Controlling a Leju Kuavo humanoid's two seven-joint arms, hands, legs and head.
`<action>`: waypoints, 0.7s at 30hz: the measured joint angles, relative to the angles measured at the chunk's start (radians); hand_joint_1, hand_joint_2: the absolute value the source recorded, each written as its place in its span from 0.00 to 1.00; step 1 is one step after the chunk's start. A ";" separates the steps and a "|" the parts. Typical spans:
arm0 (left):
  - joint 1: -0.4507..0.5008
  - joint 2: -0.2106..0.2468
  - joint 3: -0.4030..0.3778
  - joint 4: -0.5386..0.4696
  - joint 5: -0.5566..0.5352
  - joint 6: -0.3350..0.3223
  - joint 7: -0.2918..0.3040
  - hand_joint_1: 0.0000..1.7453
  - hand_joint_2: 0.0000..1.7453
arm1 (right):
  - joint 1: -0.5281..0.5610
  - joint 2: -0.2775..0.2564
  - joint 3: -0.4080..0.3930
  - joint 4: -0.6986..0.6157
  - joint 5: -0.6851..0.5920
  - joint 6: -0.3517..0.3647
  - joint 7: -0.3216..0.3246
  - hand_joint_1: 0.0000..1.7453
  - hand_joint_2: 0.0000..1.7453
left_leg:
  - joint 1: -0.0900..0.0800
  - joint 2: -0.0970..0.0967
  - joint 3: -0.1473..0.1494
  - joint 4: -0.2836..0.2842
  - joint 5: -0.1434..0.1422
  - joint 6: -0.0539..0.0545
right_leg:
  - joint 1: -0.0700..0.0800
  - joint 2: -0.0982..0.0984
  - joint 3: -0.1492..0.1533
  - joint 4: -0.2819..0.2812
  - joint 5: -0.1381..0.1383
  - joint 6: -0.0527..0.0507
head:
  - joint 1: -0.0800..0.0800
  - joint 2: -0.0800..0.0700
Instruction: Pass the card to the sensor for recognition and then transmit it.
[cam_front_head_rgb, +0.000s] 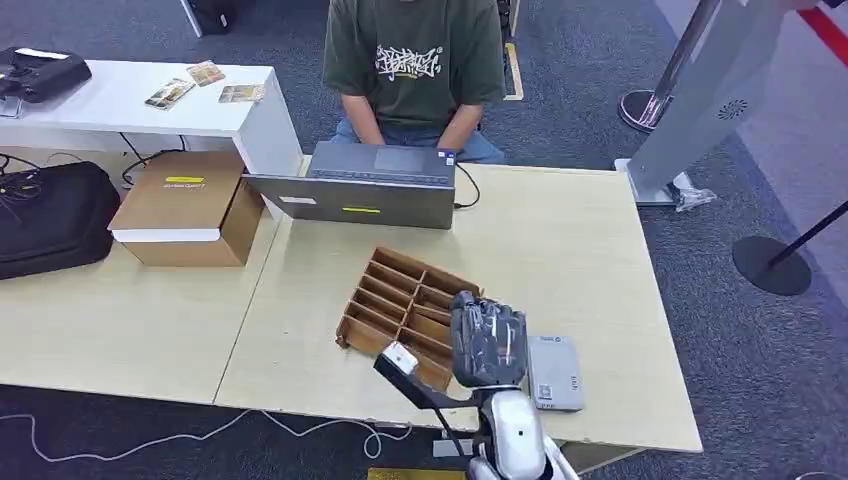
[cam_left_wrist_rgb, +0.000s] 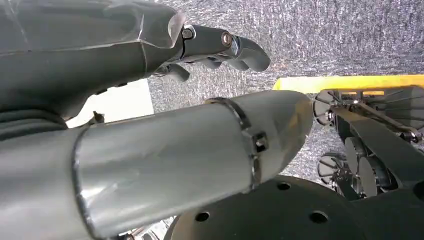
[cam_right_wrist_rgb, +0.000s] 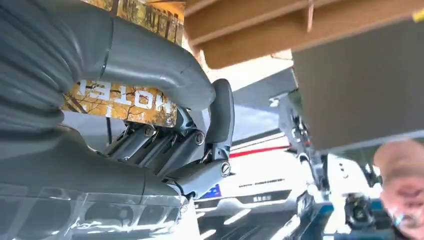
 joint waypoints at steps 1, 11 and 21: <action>0.000 0.000 0.000 0.000 0.000 0.001 0.000 0.00 0.00 | 0.007 0.004 -0.014 -0.012 0.000 -0.004 -0.008 1.00 1.00 | 0.000 0.000 0.000 0.000 0.000 0.000 | 0.000 0.000 0.000 0.000 0.000 0.000 | 0.000 0.000; 0.001 -0.001 0.000 0.000 0.000 0.004 0.000 0.00 0.00 | 0.068 0.045 -0.140 -0.107 -0.126 -0.064 -0.128 1.00 1.00 | 0.000 0.000 0.000 0.000 0.000 0.000 | 0.000 0.000 0.000 0.000 0.000 0.000 | 0.000 0.000; 0.000 -0.001 0.000 0.000 0.000 0.013 0.000 0.00 0.00 | 0.090 0.089 -0.264 -0.172 -0.420 -0.112 -0.238 1.00 1.00 | 0.000 0.000 0.000 0.000 0.000 0.000 | 0.000 0.000 0.000 0.000 0.000 0.000 | 0.000 0.000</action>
